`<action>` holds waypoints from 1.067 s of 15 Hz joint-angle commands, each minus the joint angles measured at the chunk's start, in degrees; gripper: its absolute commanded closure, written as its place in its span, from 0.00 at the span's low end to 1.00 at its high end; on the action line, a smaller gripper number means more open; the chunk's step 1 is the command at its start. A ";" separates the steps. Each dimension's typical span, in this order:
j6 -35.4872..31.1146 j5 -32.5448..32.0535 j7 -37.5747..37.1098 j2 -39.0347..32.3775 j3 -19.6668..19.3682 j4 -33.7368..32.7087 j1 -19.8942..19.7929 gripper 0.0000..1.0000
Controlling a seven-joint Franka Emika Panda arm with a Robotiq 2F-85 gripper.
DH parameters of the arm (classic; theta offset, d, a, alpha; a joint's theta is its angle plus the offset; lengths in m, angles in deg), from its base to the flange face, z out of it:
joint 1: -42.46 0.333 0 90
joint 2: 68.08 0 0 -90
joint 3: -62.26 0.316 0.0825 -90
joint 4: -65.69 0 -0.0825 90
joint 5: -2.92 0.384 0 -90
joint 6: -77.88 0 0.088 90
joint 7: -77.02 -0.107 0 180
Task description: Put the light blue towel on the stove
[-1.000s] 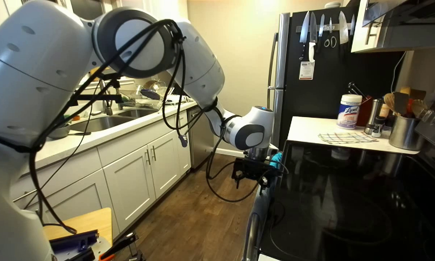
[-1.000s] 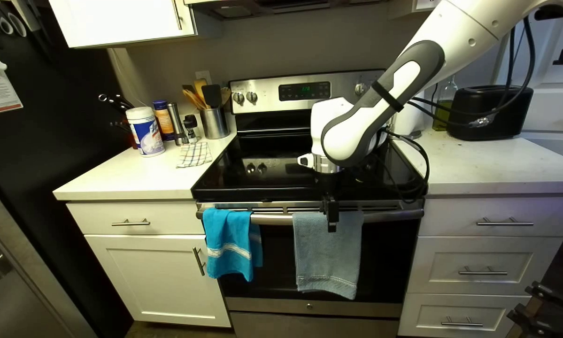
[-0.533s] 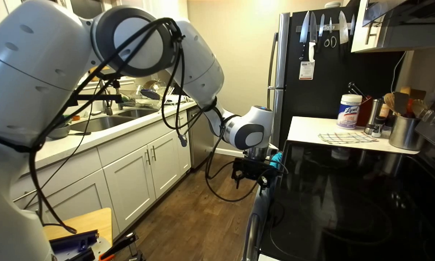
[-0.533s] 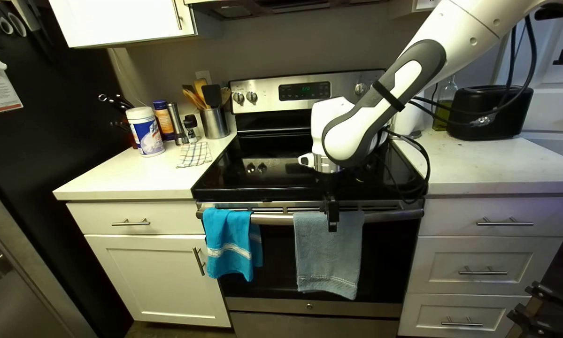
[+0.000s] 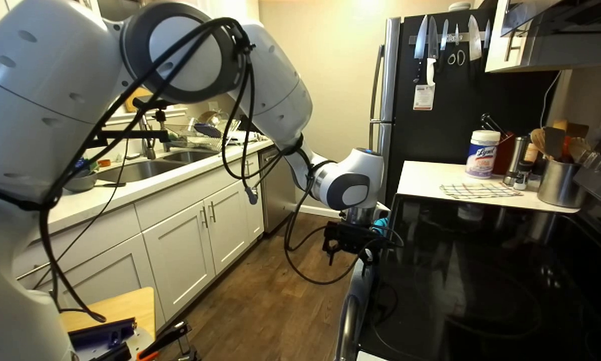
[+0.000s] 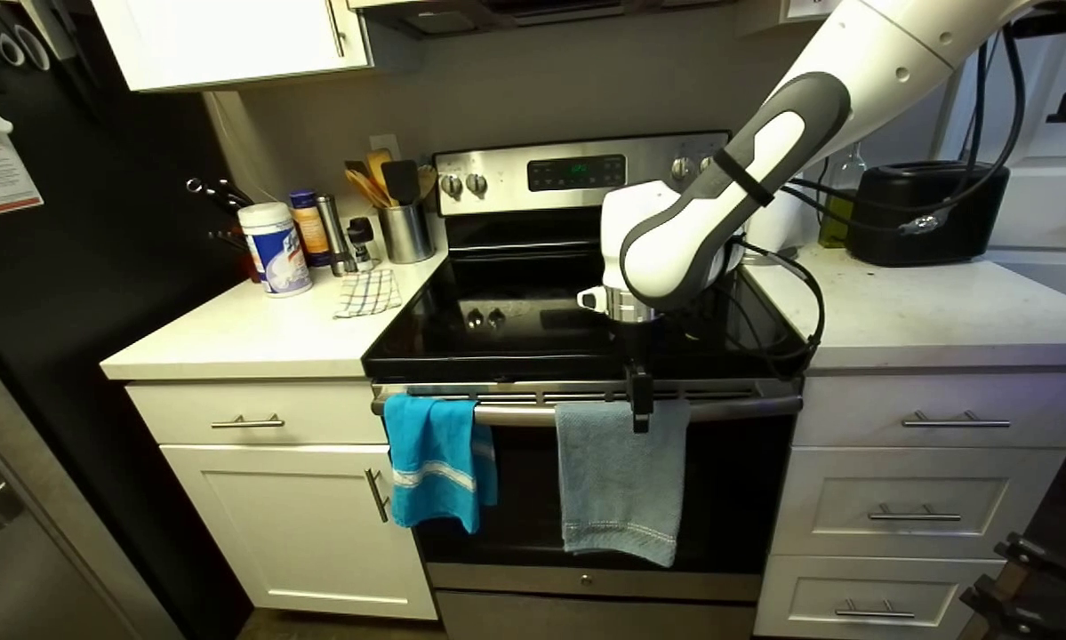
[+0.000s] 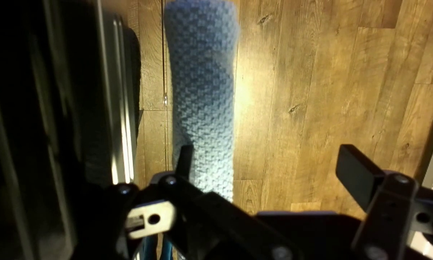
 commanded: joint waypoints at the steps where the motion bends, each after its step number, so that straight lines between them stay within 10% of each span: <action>1: 0.29 -1.56 -0.61 1.43 -0.65 1.01 0.11 0.00; 16: -0.64 -15.00 -14.62 0.94 -6.23 -1.21 9.06 0.00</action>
